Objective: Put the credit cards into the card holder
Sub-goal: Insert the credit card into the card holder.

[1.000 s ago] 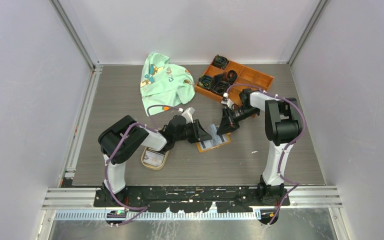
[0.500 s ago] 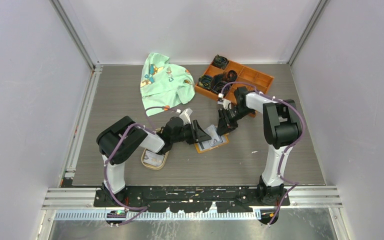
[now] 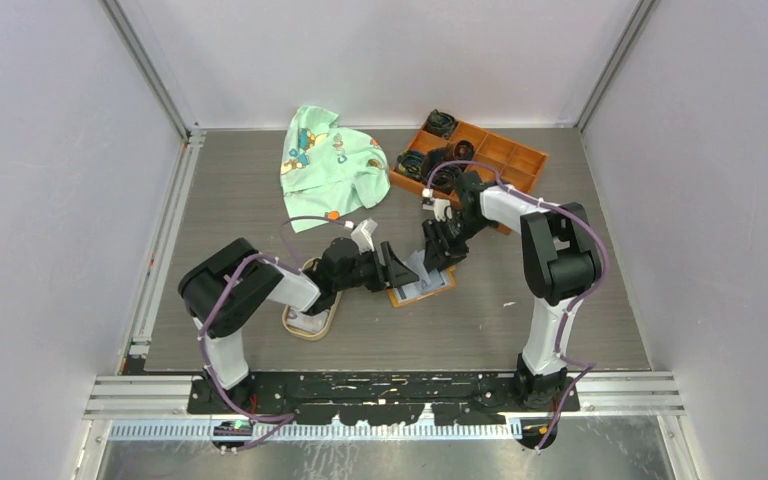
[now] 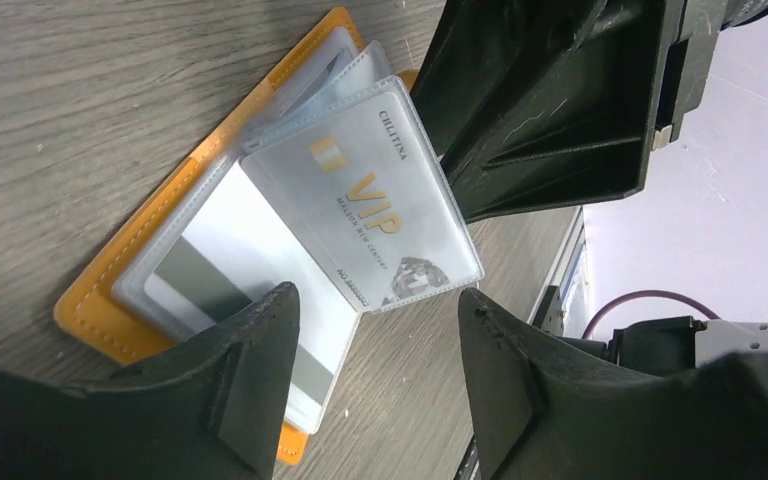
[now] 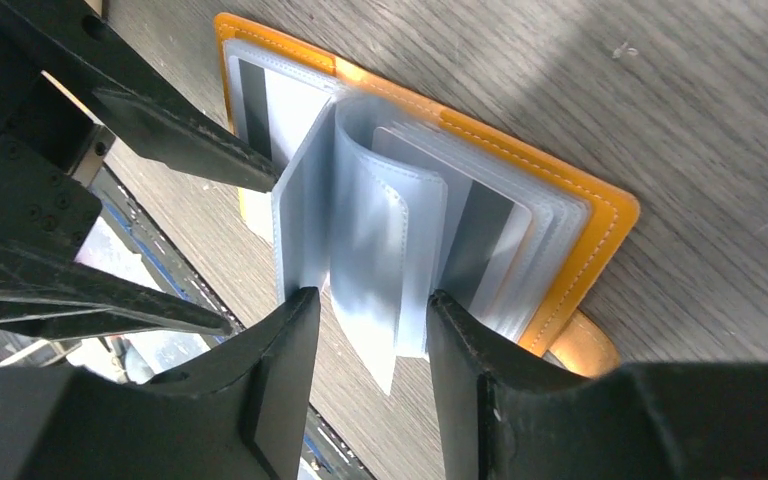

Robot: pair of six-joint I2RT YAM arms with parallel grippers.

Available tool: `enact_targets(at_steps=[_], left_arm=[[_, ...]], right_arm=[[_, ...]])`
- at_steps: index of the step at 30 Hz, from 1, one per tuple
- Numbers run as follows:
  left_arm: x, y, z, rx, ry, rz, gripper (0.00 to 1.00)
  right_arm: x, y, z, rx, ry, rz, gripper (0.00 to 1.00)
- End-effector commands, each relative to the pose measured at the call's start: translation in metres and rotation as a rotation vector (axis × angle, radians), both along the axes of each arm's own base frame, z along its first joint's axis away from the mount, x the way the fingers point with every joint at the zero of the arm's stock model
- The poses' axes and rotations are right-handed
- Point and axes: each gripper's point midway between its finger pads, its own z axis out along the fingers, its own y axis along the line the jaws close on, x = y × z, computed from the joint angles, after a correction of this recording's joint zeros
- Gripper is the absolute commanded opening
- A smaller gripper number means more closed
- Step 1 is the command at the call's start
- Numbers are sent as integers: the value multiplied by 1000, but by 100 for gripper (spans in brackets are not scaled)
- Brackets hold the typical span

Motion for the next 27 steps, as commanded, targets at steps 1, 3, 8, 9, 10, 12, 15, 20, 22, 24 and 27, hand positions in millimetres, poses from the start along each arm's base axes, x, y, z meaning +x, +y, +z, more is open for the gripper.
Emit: enact_targets(at_steps=[1,3,8,9,10,12,15,20,22,24,27], left_arm=[[5,6,24,-38,-91,26,62],[4,7,25,-43,-92,27,64],[4,5,27,-60,-94,30,68],[5,6,26,-59,-95,31,69],[5,6,27,-58,-95,33,69],[6,6,26,-55,-94,37,70],[6,8,27,-53,-98,43,71],[5,11,23,-38,-91,49,70],[4,12,22,-35,-89,48,66],[3,13,20,-28,-84,48,63],[1,16,16,-6,-76,52,58]], right_arm=[[7,7,20,-6,-104,28,50],[6,9,20,-10,-109,37,50],[1,17,22,-23,-131,71,52],[1,19,23,-25,-140,78,52],[0,20,24,-28,-147,83,52],[-1,21,25,-32,-155,90,53],[-2,23,24,-33,-155,96,53],[-2,23,23,-38,-151,98,53],[0,21,21,-54,-157,93,51],[2,17,17,-83,-164,85,50],[6,12,14,-124,-177,75,48]])
